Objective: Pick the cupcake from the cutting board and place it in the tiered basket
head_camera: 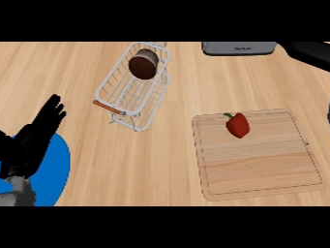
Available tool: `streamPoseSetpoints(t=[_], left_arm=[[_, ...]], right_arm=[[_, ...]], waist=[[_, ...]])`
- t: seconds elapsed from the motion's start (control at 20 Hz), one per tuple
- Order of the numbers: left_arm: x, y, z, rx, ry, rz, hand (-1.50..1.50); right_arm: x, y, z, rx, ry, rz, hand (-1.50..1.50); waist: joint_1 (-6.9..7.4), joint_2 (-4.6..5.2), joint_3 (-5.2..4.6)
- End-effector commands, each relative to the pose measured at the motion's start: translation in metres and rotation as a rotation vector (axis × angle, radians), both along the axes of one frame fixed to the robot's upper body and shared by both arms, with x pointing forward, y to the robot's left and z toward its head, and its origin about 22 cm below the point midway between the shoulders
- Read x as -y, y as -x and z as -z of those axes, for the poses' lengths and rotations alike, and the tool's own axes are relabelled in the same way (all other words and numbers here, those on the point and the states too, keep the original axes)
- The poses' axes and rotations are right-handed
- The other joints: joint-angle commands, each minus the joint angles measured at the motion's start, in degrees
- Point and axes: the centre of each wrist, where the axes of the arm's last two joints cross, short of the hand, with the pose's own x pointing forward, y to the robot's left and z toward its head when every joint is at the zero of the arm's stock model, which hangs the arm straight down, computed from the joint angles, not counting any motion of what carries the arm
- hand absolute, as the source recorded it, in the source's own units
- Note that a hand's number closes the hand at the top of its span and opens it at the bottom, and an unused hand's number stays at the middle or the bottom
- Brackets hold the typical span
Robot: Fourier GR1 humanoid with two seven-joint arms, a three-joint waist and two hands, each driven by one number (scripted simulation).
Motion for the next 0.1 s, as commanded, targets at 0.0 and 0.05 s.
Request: streamPoseSetpoints(t=[0.0,0.05], left_arm=[[0.005,0.01,-0.008,0.018,0.002,-0.004,0.0],[-0.011,-0.01,-0.007,0.015,0.008,0.013,0.0]], right_arm=[[0.048,0.044,-0.002,-0.001,0.04,0.004,-1.5],[0.05,0.034,-0.024,-0.013,0.049,0.003,-1.5]], waist=[[0.34,0.03,0.05],[0.79,0.27,-0.04]])
